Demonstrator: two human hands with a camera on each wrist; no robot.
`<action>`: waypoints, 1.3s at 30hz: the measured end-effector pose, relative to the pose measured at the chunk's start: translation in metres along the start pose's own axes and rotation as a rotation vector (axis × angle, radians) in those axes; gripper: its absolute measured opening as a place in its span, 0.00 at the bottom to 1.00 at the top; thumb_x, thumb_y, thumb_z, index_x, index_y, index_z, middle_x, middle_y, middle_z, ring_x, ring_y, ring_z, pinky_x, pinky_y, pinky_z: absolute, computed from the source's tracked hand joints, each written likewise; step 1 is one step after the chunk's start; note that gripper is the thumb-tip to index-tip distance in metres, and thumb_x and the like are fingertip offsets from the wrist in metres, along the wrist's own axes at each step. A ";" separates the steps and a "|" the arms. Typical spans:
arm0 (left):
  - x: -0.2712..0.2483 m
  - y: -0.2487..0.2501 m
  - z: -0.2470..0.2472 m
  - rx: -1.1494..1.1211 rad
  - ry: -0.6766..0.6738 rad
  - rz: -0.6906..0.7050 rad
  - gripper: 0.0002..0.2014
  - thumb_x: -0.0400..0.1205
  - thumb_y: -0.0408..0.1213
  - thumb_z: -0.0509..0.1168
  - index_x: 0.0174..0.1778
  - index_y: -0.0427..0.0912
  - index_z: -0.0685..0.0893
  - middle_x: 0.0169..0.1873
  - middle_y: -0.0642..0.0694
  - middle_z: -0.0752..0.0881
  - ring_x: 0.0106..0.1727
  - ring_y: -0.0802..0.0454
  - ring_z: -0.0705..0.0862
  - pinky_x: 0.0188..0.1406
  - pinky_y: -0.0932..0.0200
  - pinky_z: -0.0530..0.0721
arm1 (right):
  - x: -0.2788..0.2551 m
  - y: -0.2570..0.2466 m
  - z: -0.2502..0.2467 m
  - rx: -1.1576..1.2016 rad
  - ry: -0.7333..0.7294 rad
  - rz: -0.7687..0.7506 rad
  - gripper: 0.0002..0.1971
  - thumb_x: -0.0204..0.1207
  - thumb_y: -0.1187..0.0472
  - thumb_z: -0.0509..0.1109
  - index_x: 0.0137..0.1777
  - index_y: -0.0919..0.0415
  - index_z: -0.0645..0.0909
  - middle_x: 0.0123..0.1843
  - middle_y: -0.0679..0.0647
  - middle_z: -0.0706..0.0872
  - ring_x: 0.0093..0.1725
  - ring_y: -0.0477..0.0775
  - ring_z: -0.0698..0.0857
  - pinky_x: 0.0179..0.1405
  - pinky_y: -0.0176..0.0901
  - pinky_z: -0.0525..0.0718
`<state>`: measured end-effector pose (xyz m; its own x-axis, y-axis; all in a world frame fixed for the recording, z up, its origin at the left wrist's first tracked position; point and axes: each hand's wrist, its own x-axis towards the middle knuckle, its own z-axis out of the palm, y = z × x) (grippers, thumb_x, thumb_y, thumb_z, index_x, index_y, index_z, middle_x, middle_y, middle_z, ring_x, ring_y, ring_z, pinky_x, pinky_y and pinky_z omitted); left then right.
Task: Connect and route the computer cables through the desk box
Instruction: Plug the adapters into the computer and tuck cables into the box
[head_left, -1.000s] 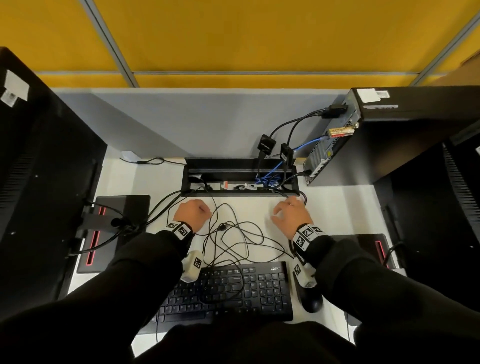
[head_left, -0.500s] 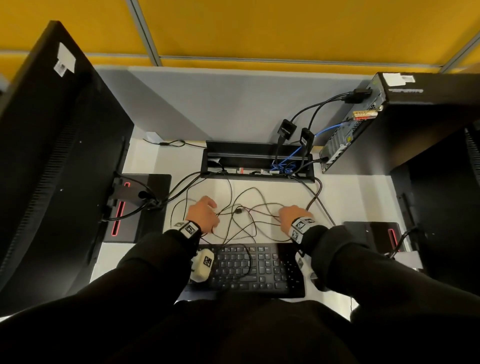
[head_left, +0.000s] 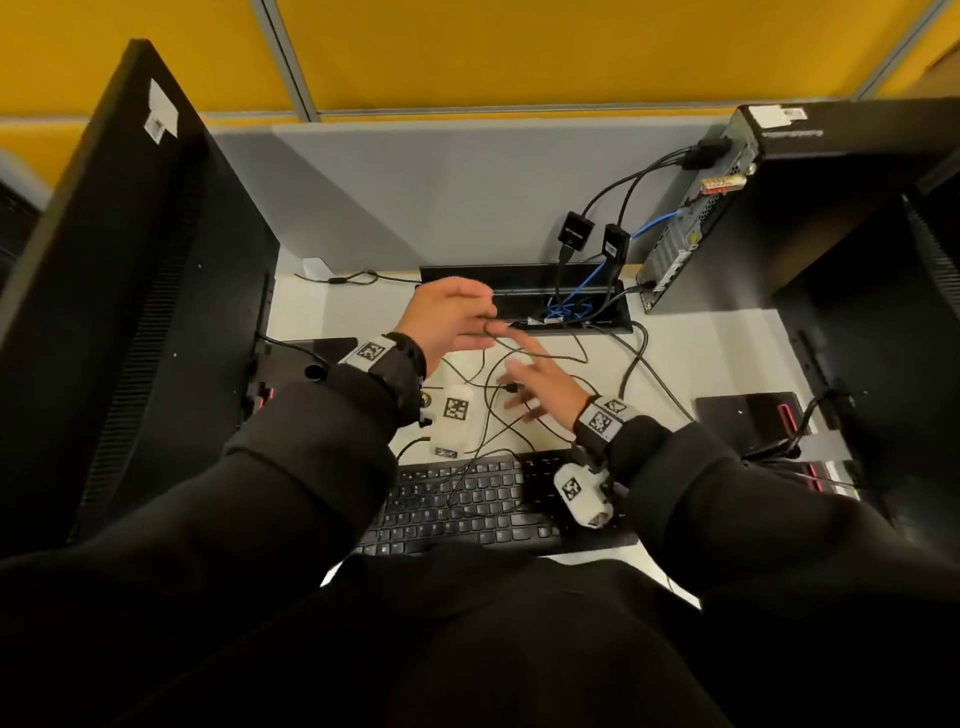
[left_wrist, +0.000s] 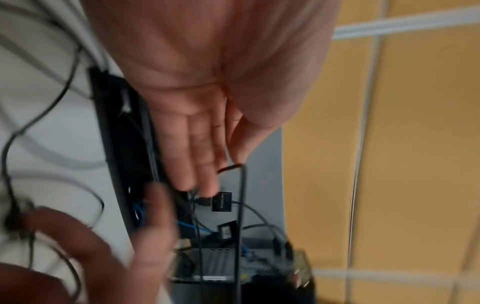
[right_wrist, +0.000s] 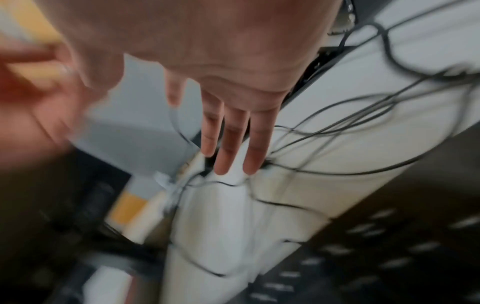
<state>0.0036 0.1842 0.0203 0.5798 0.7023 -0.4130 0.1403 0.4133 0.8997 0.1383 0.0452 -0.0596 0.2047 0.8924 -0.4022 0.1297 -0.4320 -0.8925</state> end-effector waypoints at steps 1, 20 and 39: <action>0.000 -0.001 -0.003 0.182 0.031 0.008 0.06 0.85 0.30 0.68 0.57 0.38 0.87 0.48 0.41 0.92 0.44 0.42 0.94 0.44 0.50 0.93 | 0.000 -0.011 0.001 0.110 0.049 -0.021 0.25 0.84 0.35 0.61 0.79 0.24 0.61 0.61 0.55 0.88 0.49 0.59 0.92 0.44 0.54 0.89; -0.019 -0.078 -0.014 -0.015 0.024 -0.225 0.15 0.86 0.25 0.67 0.68 0.37 0.79 0.53 0.34 0.93 0.51 0.39 0.94 0.53 0.48 0.92 | -0.006 0.012 0.016 -0.449 -0.194 0.112 0.29 0.72 0.41 0.80 0.72 0.46 0.81 0.64 0.46 0.87 0.65 0.48 0.85 0.65 0.40 0.79; -0.020 0.057 -0.064 -0.524 0.590 0.104 0.13 0.87 0.32 0.61 0.36 0.46 0.72 0.22 0.52 0.69 0.19 0.56 0.63 0.21 0.63 0.64 | -0.042 -0.005 -0.148 0.341 0.552 0.063 0.24 0.87 0.46 0.59 0.30 0.55 0.70 0.22 0.54 0.68 0.19 0.53 0.66 0.22 0.46 0.79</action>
<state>-0.0517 0.2311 0.0703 0.0283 0.8827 -0.4691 -0.3718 0.4449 0.8148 0.2731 -0.0099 -0.0080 0.6818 0.6292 -0.3732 -0.1954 -0.3349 -0.9218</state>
